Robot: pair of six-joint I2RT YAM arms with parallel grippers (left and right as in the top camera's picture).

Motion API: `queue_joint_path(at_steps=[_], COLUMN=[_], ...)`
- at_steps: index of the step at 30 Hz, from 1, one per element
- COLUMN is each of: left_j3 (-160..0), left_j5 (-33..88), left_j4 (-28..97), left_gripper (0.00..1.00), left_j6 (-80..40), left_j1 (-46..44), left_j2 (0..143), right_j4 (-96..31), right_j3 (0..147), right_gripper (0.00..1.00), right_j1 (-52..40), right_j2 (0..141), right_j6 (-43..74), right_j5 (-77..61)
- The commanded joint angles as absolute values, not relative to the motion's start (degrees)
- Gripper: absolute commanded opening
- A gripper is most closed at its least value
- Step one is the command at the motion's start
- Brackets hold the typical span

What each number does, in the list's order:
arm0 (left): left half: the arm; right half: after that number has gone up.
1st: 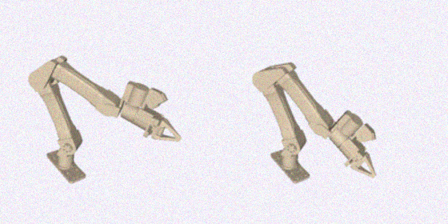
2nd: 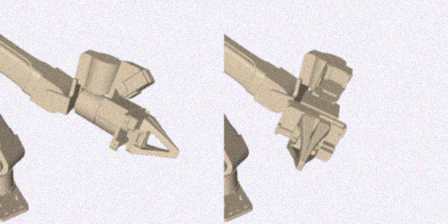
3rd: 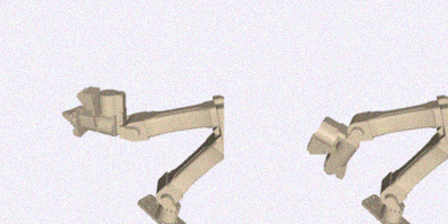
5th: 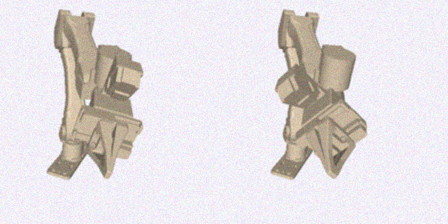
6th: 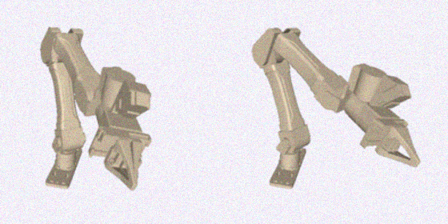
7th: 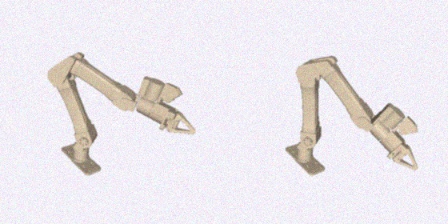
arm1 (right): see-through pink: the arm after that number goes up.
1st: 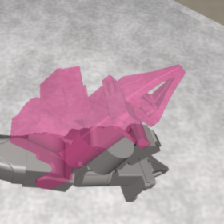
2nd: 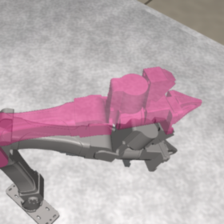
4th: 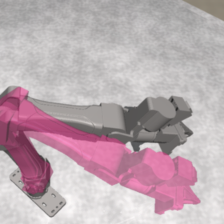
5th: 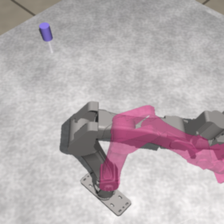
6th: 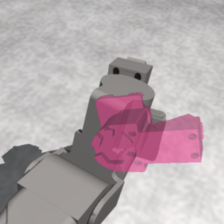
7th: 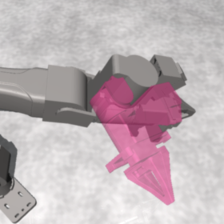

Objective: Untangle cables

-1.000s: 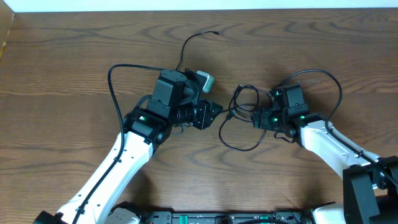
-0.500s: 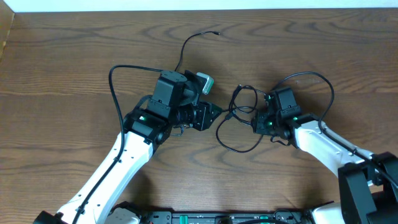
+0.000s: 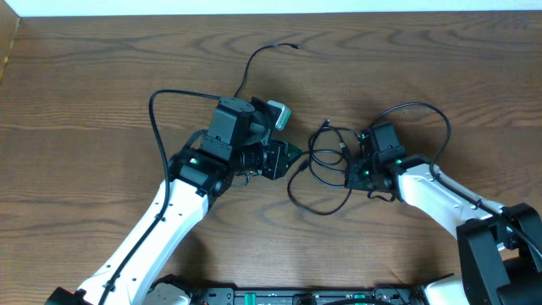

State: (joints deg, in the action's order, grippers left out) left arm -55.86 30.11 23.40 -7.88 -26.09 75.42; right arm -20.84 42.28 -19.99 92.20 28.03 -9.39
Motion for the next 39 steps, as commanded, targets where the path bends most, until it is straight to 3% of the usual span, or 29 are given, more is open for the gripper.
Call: queue_joint_path(at_steps=[1,7,11,30,39], left_j3=[-56.4,-56.4,-56.4,-55.5,-54.6], left_j5=[30.9,30.9,30.9,29.0,37.1], left_j4=[23.5,23.9,24.8,24.3,21.4], left_gripper=[0.46,0.46,0.46,0.46,0.51], left_j6=[-8.4,-8.4,-8.4,-8.2,-4.0], left_j1=[-26.2,-26.2,-26.2,-26.2,-26.2], left_j2=[74.7,74.7,74.7,74.7,74.9], right_j4=[-21.3,-10.7,-5.7,-12.8,-12.8], right_j3=[42.6,42.7,43.1,43.2,43.2], right_gripper=[0.01,0.01,0.01,0.01,0.01], right_j1=[-21.5,-22.0,-22.0,-14.3,-13.1], right_j2=[92.6,91.0,86.8,58.0,52.4], right_j6=[27.4,20.7,20.7,18.5,21.2], right_j5=[-10.4,-23.8,-24.8,-27.4,-29.3])
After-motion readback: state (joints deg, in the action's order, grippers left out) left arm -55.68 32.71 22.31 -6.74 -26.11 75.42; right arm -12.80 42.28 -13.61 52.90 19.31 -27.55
